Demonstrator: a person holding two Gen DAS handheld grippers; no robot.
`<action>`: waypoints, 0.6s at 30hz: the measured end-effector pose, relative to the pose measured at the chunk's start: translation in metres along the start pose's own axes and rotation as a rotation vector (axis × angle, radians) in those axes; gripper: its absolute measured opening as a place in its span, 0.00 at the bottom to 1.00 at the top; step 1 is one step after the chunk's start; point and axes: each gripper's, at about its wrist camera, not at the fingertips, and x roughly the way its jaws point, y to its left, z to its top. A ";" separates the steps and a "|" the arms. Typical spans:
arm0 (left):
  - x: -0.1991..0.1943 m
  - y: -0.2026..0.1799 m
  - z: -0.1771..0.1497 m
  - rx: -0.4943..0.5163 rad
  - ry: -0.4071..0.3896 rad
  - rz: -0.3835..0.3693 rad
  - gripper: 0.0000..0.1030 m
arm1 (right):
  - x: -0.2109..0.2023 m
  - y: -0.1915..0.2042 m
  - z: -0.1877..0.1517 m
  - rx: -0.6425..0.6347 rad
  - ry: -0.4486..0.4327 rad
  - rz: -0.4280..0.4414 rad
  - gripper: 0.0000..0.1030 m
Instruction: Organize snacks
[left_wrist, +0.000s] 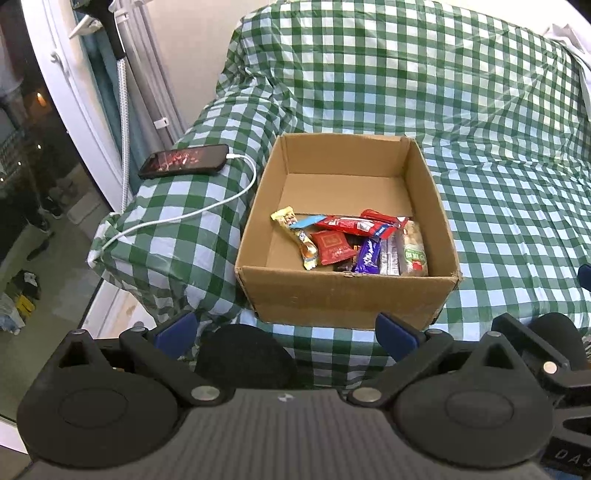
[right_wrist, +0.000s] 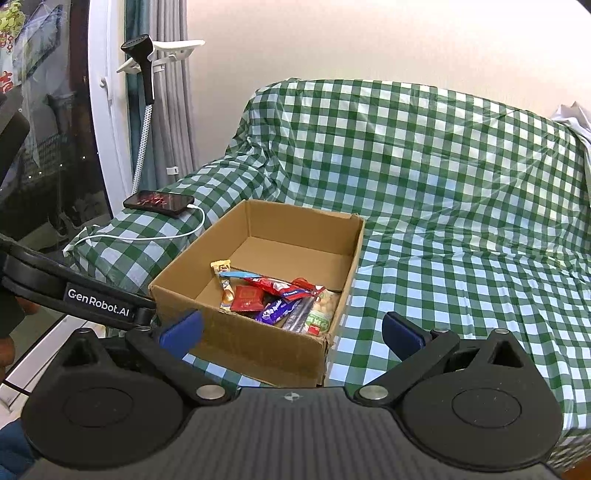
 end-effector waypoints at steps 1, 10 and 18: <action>-0.001 0.000 0.000 0.001 -0.003 0.005 1.00 | -0.001 0.000 0.000 0.000 0.000 0.000 0.99; 0.000 0.001 0.000 -0.006 0.005 -0.003 1.00 | 0.000 0.001 -0.001 0.002 0.003 -0.002 0.99; 0.000 -0.002 0.000 0.003 0.006 -0.004 1.00 | 0.002 0.000 -0.006 0.005 0.010 -0.001 0.99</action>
